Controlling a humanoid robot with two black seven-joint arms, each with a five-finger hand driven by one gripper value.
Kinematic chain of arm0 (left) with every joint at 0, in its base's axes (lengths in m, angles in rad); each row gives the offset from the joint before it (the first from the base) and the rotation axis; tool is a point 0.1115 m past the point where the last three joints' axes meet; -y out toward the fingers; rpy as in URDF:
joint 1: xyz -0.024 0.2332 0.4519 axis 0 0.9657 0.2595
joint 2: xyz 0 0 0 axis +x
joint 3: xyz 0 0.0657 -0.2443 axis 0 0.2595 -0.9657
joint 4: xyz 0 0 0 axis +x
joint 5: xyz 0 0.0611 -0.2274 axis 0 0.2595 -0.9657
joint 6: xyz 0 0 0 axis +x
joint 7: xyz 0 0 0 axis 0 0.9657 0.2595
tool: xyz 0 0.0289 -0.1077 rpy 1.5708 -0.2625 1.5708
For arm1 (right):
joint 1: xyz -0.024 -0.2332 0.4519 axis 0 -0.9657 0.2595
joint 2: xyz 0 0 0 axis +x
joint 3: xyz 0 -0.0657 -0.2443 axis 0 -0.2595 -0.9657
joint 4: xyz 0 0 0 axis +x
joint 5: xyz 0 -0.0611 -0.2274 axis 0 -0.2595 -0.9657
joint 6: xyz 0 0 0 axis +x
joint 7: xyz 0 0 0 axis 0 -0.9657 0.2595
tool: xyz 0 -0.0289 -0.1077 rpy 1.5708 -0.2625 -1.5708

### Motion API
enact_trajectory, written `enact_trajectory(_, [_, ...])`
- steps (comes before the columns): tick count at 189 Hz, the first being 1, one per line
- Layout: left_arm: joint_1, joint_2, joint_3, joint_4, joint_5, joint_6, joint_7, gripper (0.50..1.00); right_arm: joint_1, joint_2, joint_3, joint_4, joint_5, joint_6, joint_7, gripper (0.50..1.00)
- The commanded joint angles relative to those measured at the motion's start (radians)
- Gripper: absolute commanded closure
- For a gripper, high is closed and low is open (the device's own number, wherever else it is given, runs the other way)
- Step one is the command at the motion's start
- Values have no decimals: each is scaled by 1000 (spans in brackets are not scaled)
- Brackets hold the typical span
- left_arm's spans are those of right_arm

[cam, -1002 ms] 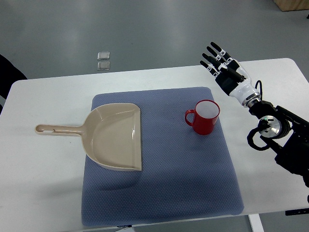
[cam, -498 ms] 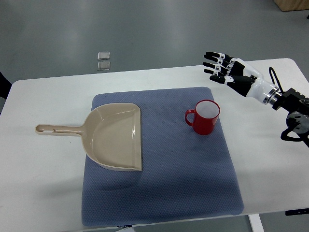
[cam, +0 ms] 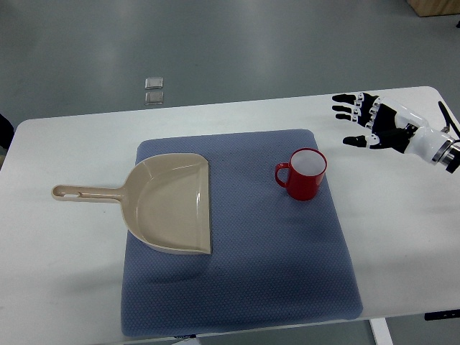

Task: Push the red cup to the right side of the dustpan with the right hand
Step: 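Lower the right hand and rotate its palm toward the red mug, then move the right hand to the red mug's side farthest from the dustpan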

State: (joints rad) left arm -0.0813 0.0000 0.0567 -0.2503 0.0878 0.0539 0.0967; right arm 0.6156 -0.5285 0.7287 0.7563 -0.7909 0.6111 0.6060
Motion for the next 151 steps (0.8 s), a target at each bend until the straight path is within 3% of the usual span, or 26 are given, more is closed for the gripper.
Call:
enact_trajectory(1, [0,0,0,0,0,0,0,500,-17,8,-2,0,-64,0,5,568])
enact_trajectory(151, [0,0,0,-1,0,0,3,500,-79,123,9,-69,-99,-25,5,568])
